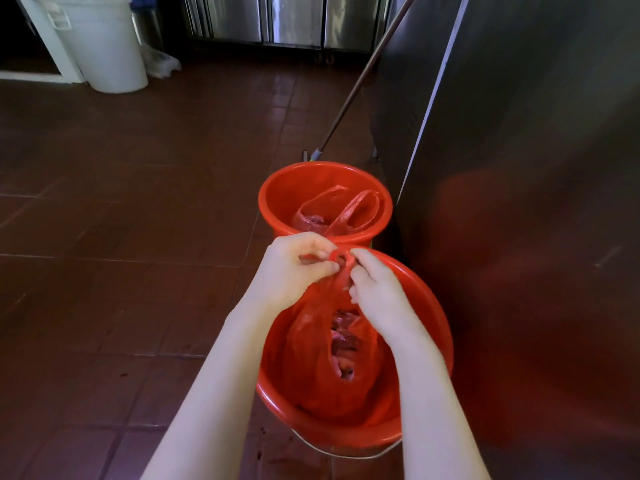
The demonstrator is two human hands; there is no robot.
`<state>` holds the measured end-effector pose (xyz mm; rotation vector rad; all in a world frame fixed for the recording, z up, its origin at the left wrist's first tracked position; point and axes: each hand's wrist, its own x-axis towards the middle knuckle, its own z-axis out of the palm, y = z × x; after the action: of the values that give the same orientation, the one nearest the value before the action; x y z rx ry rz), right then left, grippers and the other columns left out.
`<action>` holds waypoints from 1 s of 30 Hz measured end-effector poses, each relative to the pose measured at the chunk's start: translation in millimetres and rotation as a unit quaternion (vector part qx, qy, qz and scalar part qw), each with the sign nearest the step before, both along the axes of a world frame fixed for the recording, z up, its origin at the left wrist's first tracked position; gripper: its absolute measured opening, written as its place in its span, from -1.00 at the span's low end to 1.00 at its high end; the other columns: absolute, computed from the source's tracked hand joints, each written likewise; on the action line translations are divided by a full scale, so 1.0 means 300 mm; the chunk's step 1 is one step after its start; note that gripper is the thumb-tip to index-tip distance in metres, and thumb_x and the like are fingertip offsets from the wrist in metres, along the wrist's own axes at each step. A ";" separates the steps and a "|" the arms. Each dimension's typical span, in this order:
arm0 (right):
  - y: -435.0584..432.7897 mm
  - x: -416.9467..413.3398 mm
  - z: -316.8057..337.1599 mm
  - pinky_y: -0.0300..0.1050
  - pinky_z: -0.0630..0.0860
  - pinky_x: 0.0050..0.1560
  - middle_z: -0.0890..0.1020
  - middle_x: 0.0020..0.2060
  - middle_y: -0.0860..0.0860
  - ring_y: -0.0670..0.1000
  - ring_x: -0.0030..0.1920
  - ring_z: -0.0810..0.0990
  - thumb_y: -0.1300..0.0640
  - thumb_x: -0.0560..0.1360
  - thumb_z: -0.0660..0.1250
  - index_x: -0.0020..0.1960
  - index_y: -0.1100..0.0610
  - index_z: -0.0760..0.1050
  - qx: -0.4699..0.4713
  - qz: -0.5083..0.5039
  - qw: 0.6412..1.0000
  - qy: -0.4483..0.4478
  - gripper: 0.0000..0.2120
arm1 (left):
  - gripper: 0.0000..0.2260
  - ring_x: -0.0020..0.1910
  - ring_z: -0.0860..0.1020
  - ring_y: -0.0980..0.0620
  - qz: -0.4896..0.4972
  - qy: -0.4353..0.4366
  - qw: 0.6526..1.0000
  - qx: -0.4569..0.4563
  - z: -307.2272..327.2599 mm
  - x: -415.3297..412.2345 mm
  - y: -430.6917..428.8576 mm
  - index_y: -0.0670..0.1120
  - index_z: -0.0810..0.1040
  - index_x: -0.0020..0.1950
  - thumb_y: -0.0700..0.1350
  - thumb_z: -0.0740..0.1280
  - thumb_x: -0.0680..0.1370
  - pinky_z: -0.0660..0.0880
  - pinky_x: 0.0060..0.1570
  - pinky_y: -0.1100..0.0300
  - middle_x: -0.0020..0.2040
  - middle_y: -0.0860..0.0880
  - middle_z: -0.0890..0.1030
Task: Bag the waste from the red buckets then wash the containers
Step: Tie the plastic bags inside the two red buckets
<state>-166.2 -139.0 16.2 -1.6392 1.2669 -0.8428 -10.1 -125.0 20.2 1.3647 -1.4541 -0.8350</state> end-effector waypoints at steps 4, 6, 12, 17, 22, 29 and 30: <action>0.020 0.014 0.003 -0.21 0.38 -0.11 0.53 -0.33 -0.28 -0.24 -0.23 0.48 -0.17 0.53 0.12 0.04 -0.23 0.60 0.052 0.027 0.998 -0.036 -0.72 | -0.93 -0.27 0.65 0.03 0.067 0.056 0.996 0.006 -0.026 -0.012 -0.002 -0.10 0.69 -0.13 -0.23 0.51 0.43 0.64 -0.22 0.10 -0.20 -0.06 0.66; 0.023 0.013 -0.010 -0.11 0.46 0.00 0.49 -0.18 -0.16 -0.12 -0.15 0.49 -0.20 0.56 0.15 0.03 -0.15 0.61 0.017 0.028 0.999 -0.001 -0.71 | -0.94 -0.27 0.66 0.04 0.074 0.056 0.996 0.009 -0.030 -0.016 0.000 -0.07 0.69 -0.16 -0.18 0.53 0.42 0.65 -0.26 0.11 -0.21 -0.03 0.66; 0.009 -0.005 -0.012 0.00 0.47 0.08 0.54 -0.09 -0.06 -0.04 -0.13 0.52 -0.16 0.61 0.09 -0.22 -0.19 0.54 0.014 -0.015 1.000 -0.002 -0.67 | -0.85 -0.05 0.65 0.09 -0.095 0.189 0.970 0.124 -0.026 -0.012 0.025 0.02 0.69 0.09 -0.09 0.40 0.55 0.56 -0.08 0.22 -0.02 -0.02 0.69; 0.002 -0.032 -0.012 -0.18 0.48 -0.15 0.70 -0.19 -0.04 -0.14 -0.27 0.56 -0.15 0.61 0.12 -0.20 -0.12 0.65 0.037 -0.011 0.998 -0.044 -0.62 | -0.79 -0.10 0.57 0.00 -0.132 0.232 0.952 0.149 -0.045 -0.033 0.024 -0.12 0.62 0.20 -0.16 0.24 0.65 0.54 -0.04 0.19 -0.07 -0.13 0.60; -0.008 -0.042 -0.025 -0.15 0.41 -0.33 0.54 -0.26 0.17 -0.09 -0.41 0.45 -0.12 0.57 0.24 -0.20 0.25 0.59 0.041 -0.030 0.998 -0.044 -0.55 | -0.86 -0.19 0.49 0.13 -0.132 0.155 0.969 0.138 -0.062 -0.052 0.033 0.02 0.57 -0.15 -0.02 0.33 0.60 0.45 -0.17 0.23 -0.21 0.07 0.57; -0.004 -0.045 -0.032 -0.17 0.44 -0.33 0.61 -0.40 0.16 -0.09 -0.46 0.50 -0.12 0.47 0.39 -0.36 0.21 0.58 0.017 -0.079 0.994 -0.071 -0.57 | -0.79 -0.24 0.45 0.19 -0.142 0.121 0.966 0.177 -0.067 -0.067 0.019 0.12 0.52 -0.23 0.16 0.27 0.54 0.37 -0.15 0.19 -0.25 0.16 0.50; -0.004 -0.045 -0.030 -0.17 0.45 -0.34 0.59 -0.48 0.08 -0.09 -0.48 0.50 -0.11 0.46 0.40 -0.40 0.16 0.56 0.011 -0.087 0.994 -0.066 -0.59 | -0.79 -0.26 0.47 0.21 -0.134 0.117 0.968 0.176 -0.071 -0.066 0.016 0.13 0.53 -0.24 0.16 0.27 0.53 0.38 -0.16 0.19 -0.27 0.18 0.52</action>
<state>-179.8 -140.2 7.2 -1.4460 1.3345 -1.0233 -29.8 -120.1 -1.1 1.2828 -1.3624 -1.4369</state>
